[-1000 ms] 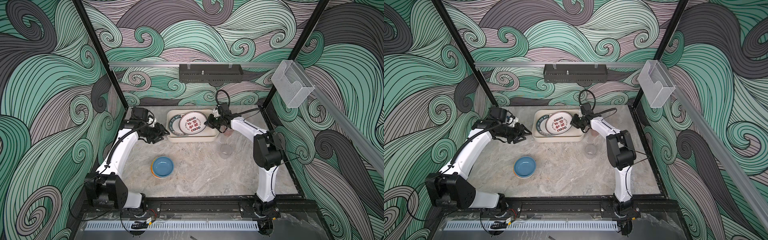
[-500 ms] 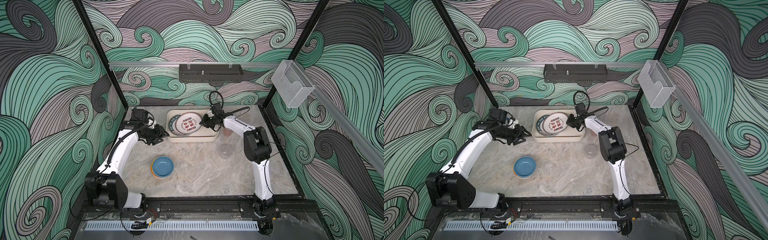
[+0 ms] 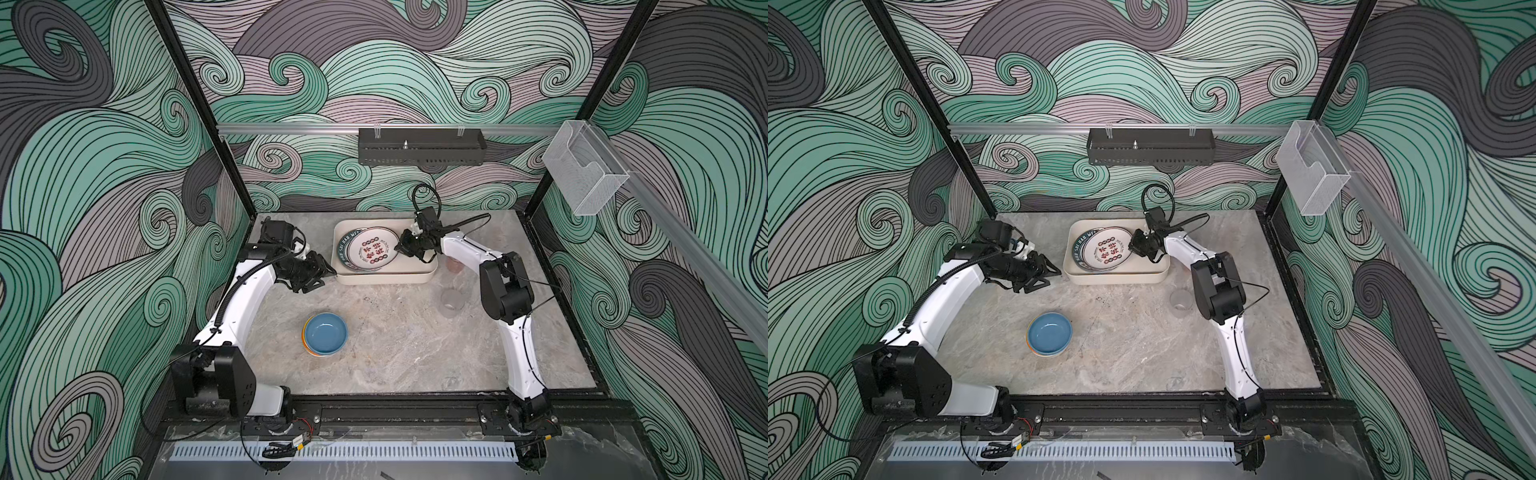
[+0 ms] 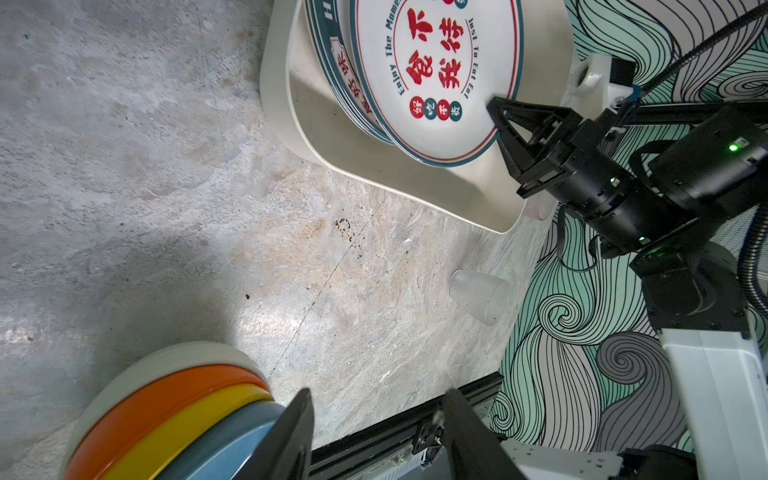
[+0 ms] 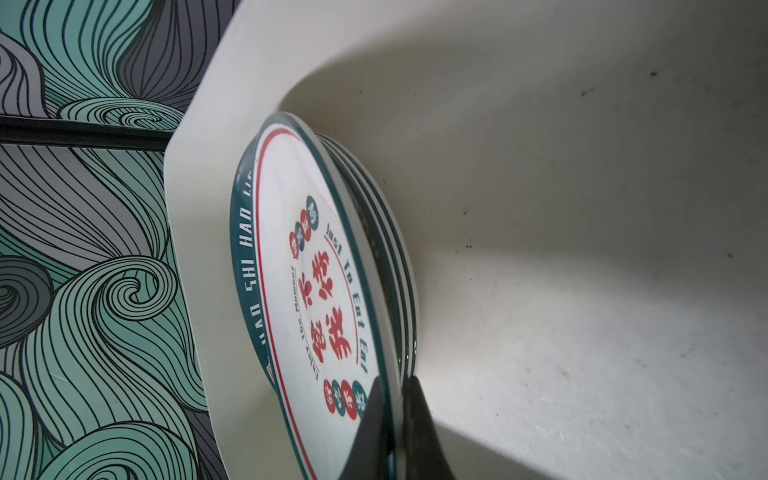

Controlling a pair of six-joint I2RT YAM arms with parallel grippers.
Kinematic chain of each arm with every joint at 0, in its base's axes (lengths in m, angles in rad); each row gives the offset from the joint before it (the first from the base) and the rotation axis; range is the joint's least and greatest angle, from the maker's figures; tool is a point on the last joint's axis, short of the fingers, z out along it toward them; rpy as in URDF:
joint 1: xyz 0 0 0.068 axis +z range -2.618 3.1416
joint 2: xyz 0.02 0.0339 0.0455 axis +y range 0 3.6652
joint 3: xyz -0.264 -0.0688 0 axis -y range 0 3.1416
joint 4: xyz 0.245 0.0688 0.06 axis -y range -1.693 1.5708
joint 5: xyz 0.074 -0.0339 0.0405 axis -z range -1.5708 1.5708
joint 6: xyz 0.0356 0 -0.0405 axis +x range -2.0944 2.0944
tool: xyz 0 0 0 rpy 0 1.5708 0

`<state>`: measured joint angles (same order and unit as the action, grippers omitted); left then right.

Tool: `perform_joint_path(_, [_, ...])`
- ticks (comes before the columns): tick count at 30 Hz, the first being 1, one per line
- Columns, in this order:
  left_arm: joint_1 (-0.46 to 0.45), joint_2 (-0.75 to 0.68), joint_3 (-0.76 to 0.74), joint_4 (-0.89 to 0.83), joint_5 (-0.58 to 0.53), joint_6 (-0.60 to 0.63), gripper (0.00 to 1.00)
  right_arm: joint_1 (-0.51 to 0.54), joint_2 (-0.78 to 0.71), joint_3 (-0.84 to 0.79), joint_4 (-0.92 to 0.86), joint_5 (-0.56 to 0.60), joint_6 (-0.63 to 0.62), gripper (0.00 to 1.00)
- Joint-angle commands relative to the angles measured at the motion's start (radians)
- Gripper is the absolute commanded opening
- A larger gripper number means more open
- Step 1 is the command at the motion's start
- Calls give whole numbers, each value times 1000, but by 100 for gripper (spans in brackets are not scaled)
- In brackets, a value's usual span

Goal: Place the mixed dishes into the plastic bin
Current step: 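Lower the plate onto the green plates and open the right gripper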

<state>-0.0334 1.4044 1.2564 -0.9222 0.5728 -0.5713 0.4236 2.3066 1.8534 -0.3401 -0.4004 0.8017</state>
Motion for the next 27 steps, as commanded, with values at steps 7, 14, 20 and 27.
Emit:
perform_joint_path(7, [12,-8,-8,-7,22,14,53,15,37,57,8,-9,4,0])
perform_joint_path(14, [13,-13,-14,-7,23,14,53,26,65,91,-14,-8,-2,2])
perform_joint_path(20, [15,-19,-21,-7,23,14,53,33,82,118,-68,-1,-10,17])
perform_joint_path(27, [18,-25,-29,-10,24,14,53,41,105,168,-133,3,-32,30])
